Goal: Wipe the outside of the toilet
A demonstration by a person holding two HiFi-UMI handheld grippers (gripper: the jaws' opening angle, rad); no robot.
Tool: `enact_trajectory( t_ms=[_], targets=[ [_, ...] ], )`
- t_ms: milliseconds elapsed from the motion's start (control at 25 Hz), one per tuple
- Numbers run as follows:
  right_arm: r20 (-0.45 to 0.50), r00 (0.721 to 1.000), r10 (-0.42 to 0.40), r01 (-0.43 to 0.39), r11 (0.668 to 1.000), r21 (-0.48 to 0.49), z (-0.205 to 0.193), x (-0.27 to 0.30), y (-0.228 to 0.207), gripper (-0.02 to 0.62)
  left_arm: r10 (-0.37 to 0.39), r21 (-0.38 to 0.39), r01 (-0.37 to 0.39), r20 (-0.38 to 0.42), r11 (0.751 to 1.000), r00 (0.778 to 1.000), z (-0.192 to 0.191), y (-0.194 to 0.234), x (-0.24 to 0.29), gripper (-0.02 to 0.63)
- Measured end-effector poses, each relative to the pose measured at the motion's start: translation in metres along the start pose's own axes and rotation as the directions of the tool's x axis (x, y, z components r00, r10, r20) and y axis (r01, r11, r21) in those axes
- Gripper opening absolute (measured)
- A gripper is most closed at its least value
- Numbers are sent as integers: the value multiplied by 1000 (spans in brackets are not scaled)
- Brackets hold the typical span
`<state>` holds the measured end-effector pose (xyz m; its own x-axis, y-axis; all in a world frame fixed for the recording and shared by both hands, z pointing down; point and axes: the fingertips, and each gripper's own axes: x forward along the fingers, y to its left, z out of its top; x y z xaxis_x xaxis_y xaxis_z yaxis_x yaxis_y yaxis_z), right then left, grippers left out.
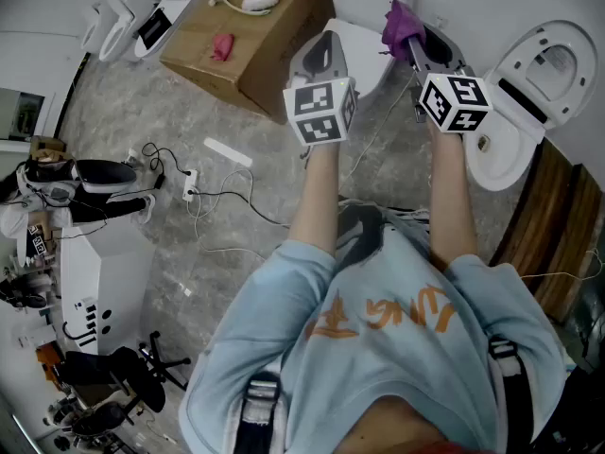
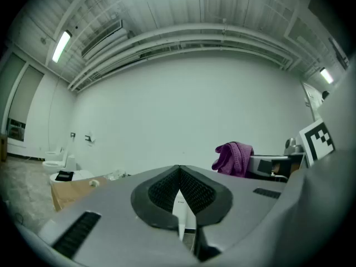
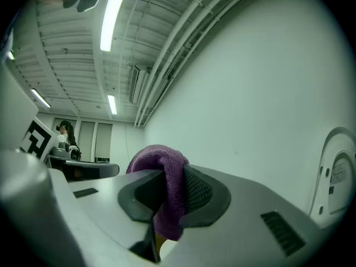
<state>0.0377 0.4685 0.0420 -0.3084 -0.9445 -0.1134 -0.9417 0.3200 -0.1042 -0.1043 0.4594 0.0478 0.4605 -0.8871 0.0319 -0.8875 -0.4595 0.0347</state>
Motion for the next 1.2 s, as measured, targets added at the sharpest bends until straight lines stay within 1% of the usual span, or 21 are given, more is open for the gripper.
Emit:
enact_trajectory(
  t_ms=[120,280,480,600,880,1040,1200],
  targets=[
    [1,1000,2,-2,1000,1,-2,0,-5,80,-2,0,2,-1,1000,1000,-3,-2,3,25],
    [-4,1000,19,-19,1000,-10,-3,3,-3,79,16,-18,-16,-12,1000,1000,-7,9,3,25],
    [-20,1000,18,-17,999,41,-7,9,-6,78,15,-21,-16,-16,1000,1000,-7,10,5,25],
    [-19,1000,14,-13,999,50,-8,13,-12,78,17,-13,-17,-12,1000,1000,-5,10,9,25],
    [-9,1000,8,-8,997,77,-3,26,-19,80,46,-7,-46,-5,999,999,2,23,7,25],
    [-21,999,28,-26,995,96,-7,45,-14,80,67,-4,-67,2,998,998,8,38,12,25],
    [-27,998,60,-57,995,87,-17,69,-5,80,95,-24,-95,-2,995,995,1,66,20,25]
  ],
)
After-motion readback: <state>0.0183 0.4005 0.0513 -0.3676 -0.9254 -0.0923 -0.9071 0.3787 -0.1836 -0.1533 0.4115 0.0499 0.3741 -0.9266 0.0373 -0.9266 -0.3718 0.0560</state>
